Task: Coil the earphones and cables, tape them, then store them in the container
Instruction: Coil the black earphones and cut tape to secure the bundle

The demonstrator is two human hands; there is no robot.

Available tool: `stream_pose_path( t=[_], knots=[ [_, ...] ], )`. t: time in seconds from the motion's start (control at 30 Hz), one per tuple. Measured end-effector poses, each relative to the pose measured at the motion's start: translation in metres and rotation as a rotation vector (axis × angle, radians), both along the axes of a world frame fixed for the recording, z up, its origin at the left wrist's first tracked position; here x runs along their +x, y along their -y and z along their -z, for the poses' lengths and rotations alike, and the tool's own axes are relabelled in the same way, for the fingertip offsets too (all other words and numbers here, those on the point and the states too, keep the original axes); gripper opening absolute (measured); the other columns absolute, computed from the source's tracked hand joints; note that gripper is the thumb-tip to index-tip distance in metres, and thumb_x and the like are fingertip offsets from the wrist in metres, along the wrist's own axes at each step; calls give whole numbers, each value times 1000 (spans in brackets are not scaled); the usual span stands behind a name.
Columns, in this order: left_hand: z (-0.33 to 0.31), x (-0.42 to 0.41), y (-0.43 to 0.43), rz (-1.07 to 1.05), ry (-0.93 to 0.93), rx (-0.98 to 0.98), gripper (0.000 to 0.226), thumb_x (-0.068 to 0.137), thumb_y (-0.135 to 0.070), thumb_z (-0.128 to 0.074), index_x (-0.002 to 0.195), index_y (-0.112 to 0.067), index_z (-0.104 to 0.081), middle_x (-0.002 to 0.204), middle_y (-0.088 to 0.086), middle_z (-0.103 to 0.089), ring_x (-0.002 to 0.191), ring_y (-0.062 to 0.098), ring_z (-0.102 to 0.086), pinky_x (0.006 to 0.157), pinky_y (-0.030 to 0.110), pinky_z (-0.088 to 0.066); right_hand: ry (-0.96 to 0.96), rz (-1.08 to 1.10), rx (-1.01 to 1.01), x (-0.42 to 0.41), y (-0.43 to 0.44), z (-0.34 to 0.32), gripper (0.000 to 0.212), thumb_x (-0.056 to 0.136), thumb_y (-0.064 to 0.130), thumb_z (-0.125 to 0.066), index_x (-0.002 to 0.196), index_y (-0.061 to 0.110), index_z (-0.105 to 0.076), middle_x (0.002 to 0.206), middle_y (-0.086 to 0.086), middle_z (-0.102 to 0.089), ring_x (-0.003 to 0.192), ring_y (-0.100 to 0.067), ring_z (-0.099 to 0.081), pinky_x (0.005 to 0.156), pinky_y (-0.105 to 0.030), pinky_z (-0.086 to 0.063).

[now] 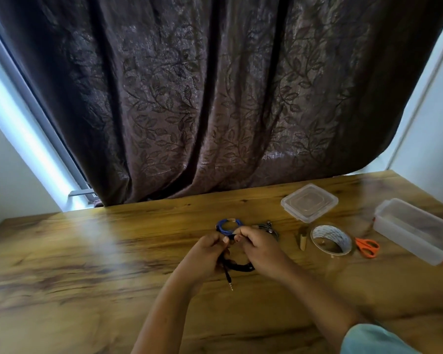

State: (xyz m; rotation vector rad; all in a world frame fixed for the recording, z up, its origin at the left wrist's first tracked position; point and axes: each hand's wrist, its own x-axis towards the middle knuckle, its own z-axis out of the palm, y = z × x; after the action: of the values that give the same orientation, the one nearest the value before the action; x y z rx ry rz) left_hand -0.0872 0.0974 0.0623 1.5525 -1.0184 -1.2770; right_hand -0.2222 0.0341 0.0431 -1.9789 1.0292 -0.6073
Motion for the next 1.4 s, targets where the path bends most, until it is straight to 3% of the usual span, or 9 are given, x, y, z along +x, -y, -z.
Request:
stream_pose_path(
  t=[0.2, 0.4, 0.5, 0.67, 0.77, 1.0, 1.13, 1.3, 1.4],
  knots=[
    [54, -27, 25, -29, 260, 36, 24, 93, -11, -54, 74, -21, -66, 78, 2, -64, 79, 30, -63, 71, 36, -50, -42, 126, 125, -39, 6, 29, 9, 98, 19, -50, 99, 28, -51, 84, 9, -56, 72, -3, -53, 56, -16, -37],
    [80, -76, 44, -81, 492, 31, 13, 91, -19, -60, 88, -16, -71, 77, -11, -62, 67, -1, -55, 49, 5, -40, -114, 274, 141, -82, 16, 63, 16, 93, 10, -56, 86, 25, -57, 79, 8, -60, 72, -7, -61, 60, -17, -49],
    [84, -93, 52, -100, 633, 54, 13, 89, -27, -61, 92, -20, -72, 80, -7, -67, 68, 6, -61, 53, 17, -47, -180, 283, 76, -95, 23, 70, 12, 92, 9, -57, 95, 19, -64, 92, 5, -65, 80, -4, -59, 66, -10, -44],
    [85, -111, 53, -129, 899, 41, 17, 88, -32, -60, 103, -28, -66, 96, -4, -68, 83, 16, -63, 61, 27, -48, -352, 201, -133, -103, 22, 69, 21, 93, 9, -51, 110, 15, -61, 113, -3, -63, 103, -16, -58, 79, -21, -43],
    [84, -116, 52, -156, 904, 0, 17, 87, -30, -62, 104, -30, -66, 101, -7, -67, 85, 14, -63, 62, 26, -48, -403, 91, -277, -104, 18, 58, 27, 92, 7, -51, 117, 14, -57, 121, -4, -57, 107, -20, -56, 83, -26, -46],
    [78, -106, 54, -256, 725, 44, 17, 83, -23, -66, 99, -27, -69, 101, -8, -69, 93, 13, -63, 71, 27, -50, -473, 175, -556, -134, 50, 28, 17, 90, 20, -55, 106, 21, -61, 97, 3, -69, 90, -17, -64, 77, -31, -50],
    [70, -110, 56, -334, 692, 13, 19, 85, -15, -60, 99, -25, -68, 99, -11, -67, 90, 12, -63, 66, 22, -41, -651, 123, -441, -148, 59, 33, 53, 86, 39, -63, 131, 20, -41, 115, 1, -66, 109, -18, -62, 97, -37, -41],
    [56, -136, 72, -181, 606, -113, 32, 91, -12, -57, 120, -24, -60, 102, -12, -62, 95, 3, -60, 70, 5, -38, -395, 95, -286, -154, 60, 38, 63, 88, 21, -63, 137, 25, -24, 94, 3, -66, 81, -11, -65, 65, -26, -51],
    [49, -152, 85, -27, 547, -176, 45, 93, -14, -54, 135, -24, -46, 121, -11, -55, 105, 0, -54, 84, 7, -40, -195, 139, -240, -165, 61, 36, 58, 85, 21, -67, 128, 31, -30, 87, 7, -66, 74, -5, -64, 60, -23, -52]
  ],
)
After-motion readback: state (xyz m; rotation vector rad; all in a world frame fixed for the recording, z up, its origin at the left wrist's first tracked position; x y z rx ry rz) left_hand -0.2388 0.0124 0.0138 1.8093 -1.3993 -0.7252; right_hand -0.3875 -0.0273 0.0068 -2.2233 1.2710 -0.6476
